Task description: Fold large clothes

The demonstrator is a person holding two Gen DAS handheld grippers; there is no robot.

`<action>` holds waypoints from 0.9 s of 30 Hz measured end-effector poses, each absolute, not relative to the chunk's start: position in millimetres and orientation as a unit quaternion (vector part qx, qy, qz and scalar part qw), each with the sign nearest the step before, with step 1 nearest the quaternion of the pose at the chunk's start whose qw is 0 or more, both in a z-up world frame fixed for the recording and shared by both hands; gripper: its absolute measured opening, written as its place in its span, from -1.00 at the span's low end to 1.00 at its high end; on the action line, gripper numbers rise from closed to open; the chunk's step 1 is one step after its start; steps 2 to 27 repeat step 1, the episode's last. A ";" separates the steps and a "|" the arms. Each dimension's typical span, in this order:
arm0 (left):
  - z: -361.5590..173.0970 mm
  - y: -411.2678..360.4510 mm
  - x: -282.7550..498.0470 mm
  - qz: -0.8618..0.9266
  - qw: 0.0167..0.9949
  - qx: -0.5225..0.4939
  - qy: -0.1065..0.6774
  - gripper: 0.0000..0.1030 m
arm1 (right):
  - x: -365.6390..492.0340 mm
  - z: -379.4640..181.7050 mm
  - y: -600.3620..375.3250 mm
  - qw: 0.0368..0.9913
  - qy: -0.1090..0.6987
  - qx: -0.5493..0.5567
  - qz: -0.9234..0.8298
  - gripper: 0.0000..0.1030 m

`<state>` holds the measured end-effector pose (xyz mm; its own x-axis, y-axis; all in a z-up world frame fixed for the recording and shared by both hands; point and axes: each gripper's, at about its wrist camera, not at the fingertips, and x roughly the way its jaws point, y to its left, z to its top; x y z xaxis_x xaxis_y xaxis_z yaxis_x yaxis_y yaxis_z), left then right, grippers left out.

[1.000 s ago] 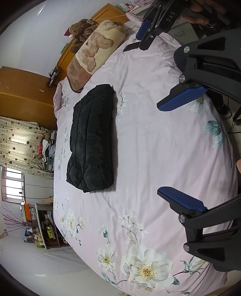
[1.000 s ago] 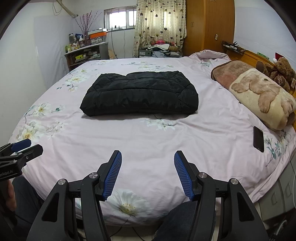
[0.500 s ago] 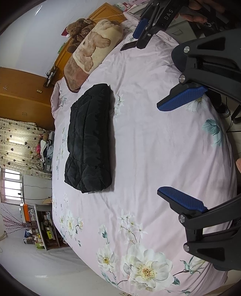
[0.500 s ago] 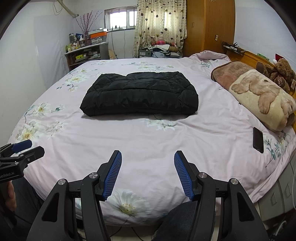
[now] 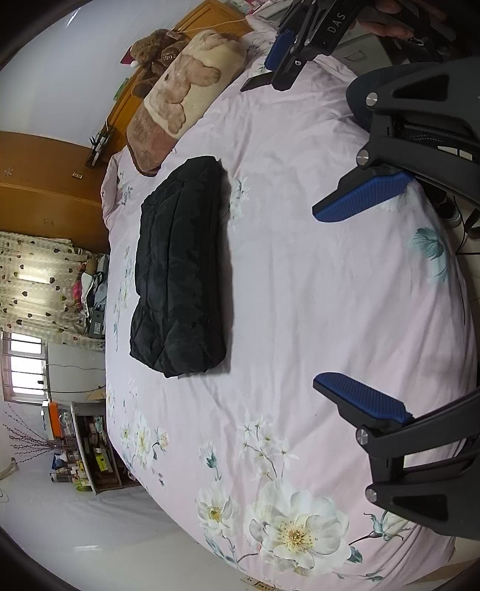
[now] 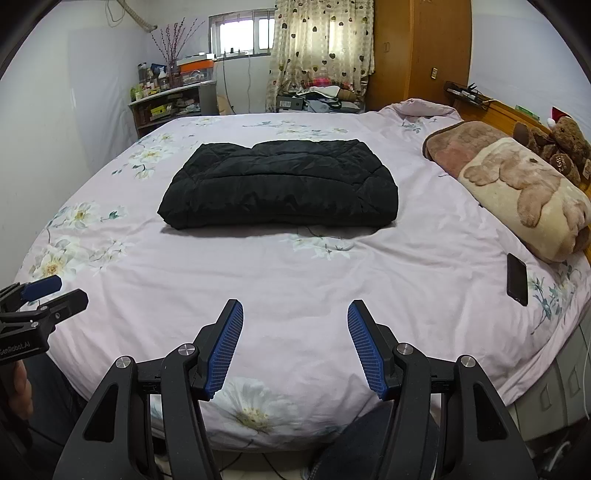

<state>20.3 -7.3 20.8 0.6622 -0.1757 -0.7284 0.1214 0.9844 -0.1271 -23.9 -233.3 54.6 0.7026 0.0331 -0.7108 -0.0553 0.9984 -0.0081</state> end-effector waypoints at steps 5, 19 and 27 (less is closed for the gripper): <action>20.5 -6.8 21.7 -0.081 0.911 -0.033 0.403 0.65 | -22.2 54.4 -234.6 0.922 0.385 -0.015 0.024 0.16; 20.5 -6.8 21.7 -0.081 0.911 -0.033 0.403 0.65 | -22.2 54.4 -234.6 0.922 0.385 -0.015 0.024 0.16; 20.5 -6.8 21.7 -0.081 0.911 -0.033 0.403 0.65 | -22.2 54.4 -234.6 0.922 0.385 -0.015 0.024 0.16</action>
